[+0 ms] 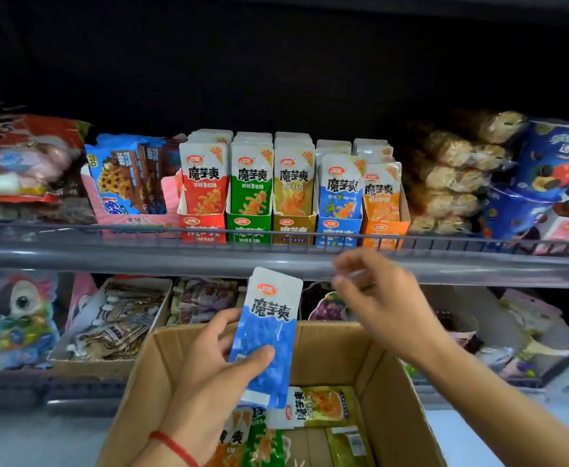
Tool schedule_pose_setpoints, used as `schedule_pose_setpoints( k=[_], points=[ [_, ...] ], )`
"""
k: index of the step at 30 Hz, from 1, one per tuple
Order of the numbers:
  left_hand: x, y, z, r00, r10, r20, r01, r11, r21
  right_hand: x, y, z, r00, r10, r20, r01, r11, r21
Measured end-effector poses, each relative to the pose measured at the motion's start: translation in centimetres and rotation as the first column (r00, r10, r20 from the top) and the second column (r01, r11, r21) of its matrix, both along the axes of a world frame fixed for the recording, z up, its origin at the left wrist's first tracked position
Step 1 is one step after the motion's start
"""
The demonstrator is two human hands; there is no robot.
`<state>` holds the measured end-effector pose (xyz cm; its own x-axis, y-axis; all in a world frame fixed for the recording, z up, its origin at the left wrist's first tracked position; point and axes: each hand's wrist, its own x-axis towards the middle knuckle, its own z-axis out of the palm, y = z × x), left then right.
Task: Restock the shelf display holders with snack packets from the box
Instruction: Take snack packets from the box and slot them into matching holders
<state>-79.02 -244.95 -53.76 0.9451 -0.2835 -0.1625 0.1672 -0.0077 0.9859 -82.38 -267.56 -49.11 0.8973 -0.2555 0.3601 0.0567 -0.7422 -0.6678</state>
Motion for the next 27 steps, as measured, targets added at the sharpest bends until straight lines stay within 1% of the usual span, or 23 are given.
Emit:
schedule_pose_setpoints(
  k=[2,3,4,5,6,7,8,10,12,13,14,18,20,21,22,24,25,27],
  points=[
    [-0.3,-0.4,0.0,0.994,0.022,0.107,-0.027,0.998,0.051,-0.4,1.7,-1.4,0.985,0.100,-0.138,-0.076,0.982,0.170],
    [-0.6,-0.7,0.0,0.979,0.012,0.202,-0.036,0.992,0.119,-0.5,2.7,-2.0,0.971,0.147,-0.187,-0.086,0.950,0.301],
    [-0.9,-0.9,0.0,0.951,-0.022,0.307,-0.047,0.975,0.216,-0.6,3.6,-2.8,0.957,0.191,-0.219,-0.078,0.895,0.440],
    [-1.3,-1.2,0.1,0.916,-0.067,0.395,-0.064,0.949,0.308,-0.6,4.3,-3.4,0.953,0.213,-0.218,-0.066,0.842,0.535],
    [-1.5,-1.4,0.0,0.894,-0.097,0.437,-0.073,0.931,0.357,-0.4,4.6,-4.1,0.961,0.190,-0.199,-0.048,0.829,0.556],
    [-1.7,-1.5,-0.1,0.890,-0.105,0.444,-0.068,0.932,0.357,-0.2,4.7,-4.6,0.972,0.141,-0.186,-0.023,0.852,0.524],
    [-1.8,-1.6,-0.3,0.903,-0.088,0.421,-0.055,0.948,0.315,-0.1,4.6,-4.9,0.979,0.101,-0.176,-0.001,0.870,0.492],
    [-1.6,-1.5,-0.3,0.956,0.004,0.294,-0.047,0.989,0.138,0.2,4.0,-5.2,0.981,0.073,-0.179,0.027,0.864,0.503],
    [-1.2,-1.2,0.0,0.990,0.080,0.117,-0.076,0.996,-0.038,0.3,3.3,-5.2,0.976,0.084,-0.200,0.035,0.849,0.528],
    [-1.0,-0.9,0.2,0.992,0.107,0.069,-0.101,0.991,-0.084,0.3,3.0,-5.2,0.975,0.087,-0.202,0.035,0.845,0.534],
    [-0.8,-0.7,0.2,0.990,0.131,0.053,-0.126,0.987,-0.096,0.3,2.6,-5.1,0.976,0.089,-0.201,0.034,0.842,0.538],
    [-0.4,-0.1,0.2,0.984,0.159,0.076,-0.153,0.985,-0.080,-0.3,1.7,-4.8,0.973,0.161,-0.165,-0.036,0.815,0.579],
    [-0.5,-0.3,-0.1,0.988,0.116,0.101,-0.111,0.992,-0.055,-0.6,2.1,-4.9,0.974,0.170,-0.151,-0.053,0.816,0.575],
    [-0.7,-0.6,-0.3,0.991,0.073,0.108,-0.070,0.997,-0.037,-0.8,2.4,-5.1,0.977,0.149,-0.152,-0.042,0.833,0.551],
    [-0.9,-0.8,-0.5,0.990,0.022,0.137,-0.023,1.000,0.008,-0.9,2.9,-5.4,0.981,0.116,-0.153,-0.020,0.855,0.518],
    [-1.5,-1.2,-1.0,0.967,-0.079,0.243,0.041,0.987,0.155,-0.8,3.7,-6.0,0.988,0.047,-0.149,0.024,0.897,0.442],
    [-1.8,-1.4,-1.1,0.953,-0.103,0.284,0.043,0.977,0.210,-0.8,4.0,-6.3,0.989,0.026,-0.142,0.036,0.909,0.416],
    [-2.0,-1.4,-1.2,0.938,-0.089,0.334,0.001,0.967,0.255,-1.0,4.4,-6.7,0.993,0.007,-0.121,0.039,0.928,0.370]
  ],
)
